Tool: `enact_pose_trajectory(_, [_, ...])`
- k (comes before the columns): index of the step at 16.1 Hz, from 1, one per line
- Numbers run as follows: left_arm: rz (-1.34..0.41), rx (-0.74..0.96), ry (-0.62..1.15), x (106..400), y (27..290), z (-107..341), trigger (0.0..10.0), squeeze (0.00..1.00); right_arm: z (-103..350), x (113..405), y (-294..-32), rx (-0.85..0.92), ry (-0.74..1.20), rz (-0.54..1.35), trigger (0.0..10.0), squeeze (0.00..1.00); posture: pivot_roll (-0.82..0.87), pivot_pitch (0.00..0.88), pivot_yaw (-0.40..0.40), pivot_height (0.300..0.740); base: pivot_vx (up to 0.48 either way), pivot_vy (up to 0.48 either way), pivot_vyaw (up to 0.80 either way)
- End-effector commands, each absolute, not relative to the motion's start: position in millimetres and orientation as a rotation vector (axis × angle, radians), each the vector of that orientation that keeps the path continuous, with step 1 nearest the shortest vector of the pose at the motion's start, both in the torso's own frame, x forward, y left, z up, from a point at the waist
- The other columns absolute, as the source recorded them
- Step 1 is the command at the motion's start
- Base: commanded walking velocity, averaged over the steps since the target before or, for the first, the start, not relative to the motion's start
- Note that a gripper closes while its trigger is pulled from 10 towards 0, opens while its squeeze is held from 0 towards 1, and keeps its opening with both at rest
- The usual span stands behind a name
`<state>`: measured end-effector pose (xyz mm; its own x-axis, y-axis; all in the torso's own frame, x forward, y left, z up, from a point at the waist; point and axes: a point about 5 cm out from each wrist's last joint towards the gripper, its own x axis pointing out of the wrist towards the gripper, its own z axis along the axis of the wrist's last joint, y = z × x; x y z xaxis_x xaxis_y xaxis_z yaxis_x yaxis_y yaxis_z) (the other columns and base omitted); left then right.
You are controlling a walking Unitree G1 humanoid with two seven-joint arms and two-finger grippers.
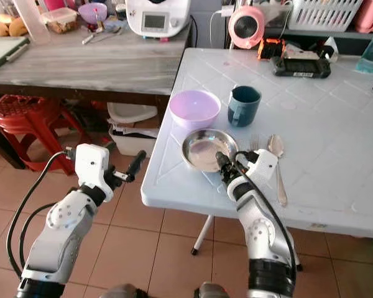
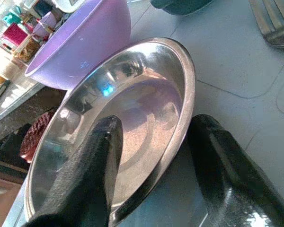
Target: Setting the table
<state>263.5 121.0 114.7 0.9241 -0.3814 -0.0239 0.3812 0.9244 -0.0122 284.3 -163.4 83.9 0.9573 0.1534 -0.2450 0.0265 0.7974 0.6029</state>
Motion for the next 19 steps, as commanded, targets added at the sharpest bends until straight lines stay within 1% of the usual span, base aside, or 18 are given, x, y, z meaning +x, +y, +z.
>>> enact_pose_trajectory(1, [-0.403, 0.009, 0.023, 265, 121, 117, 10.0, 0.00, 77, 283, -155, 0.684, 0.349, 0.093, 0.0, 0.00, 0.00, 0.000, 0.046, 0.740, 0.000, 0.000, 0.00])
enact_pose_trajectory(9, [-0.410, 0.006, 0.028, 262, 119, 115, 10.0, 0.00, 73, 280, -155, 0.714, 0.401, 0.081, 0.0, 0.00, 0.00, 0.000, 0.048, 0.740, 0.000, 0.000, 0.00])
enact_pose_trajectory(11, [-0.409, 0.003, 0.026, 263, 119, 116, 10.0, 0.00, 68, 278, -156, 0.727, 0.445, 0.060, 0.0, 0.00, 0.00, 0.003, 0.044, 0.740, 0.000, 0.000, 0.00])
enact_pose_trajectory(12, [-0.407, 0.001, 0.028, 263, 119, 116, 10.0, 0.00, 60, 275, -158, 0.703, 0.503, 0.036, 0.0, 0.00, -0.01, 0.004, 0.043, 0.740, 0.000, 0.000, 0.00])
enact_pose_trajectory(16, [-0.413, -0.001, 0.031, 264, 118, 116, 10.0, 0.00, 54, 273, -160, 0.697, 0.548, 0.010, 0.0, 0.00, -0.01, 0.006, 0.044, 0.740, 0.000, 0.000, 0.00])
enact_pose_trajectory(19, [-0.417, -0.002, 0.032, 263, 118, 116, 10.0, 0.00, 53, 272, -166, 0.712, 0.542, -0.061, 0.0, 0.00, -0.01, 0.008, 0.046, 0.740, 0.000, 0.000, 0.00])
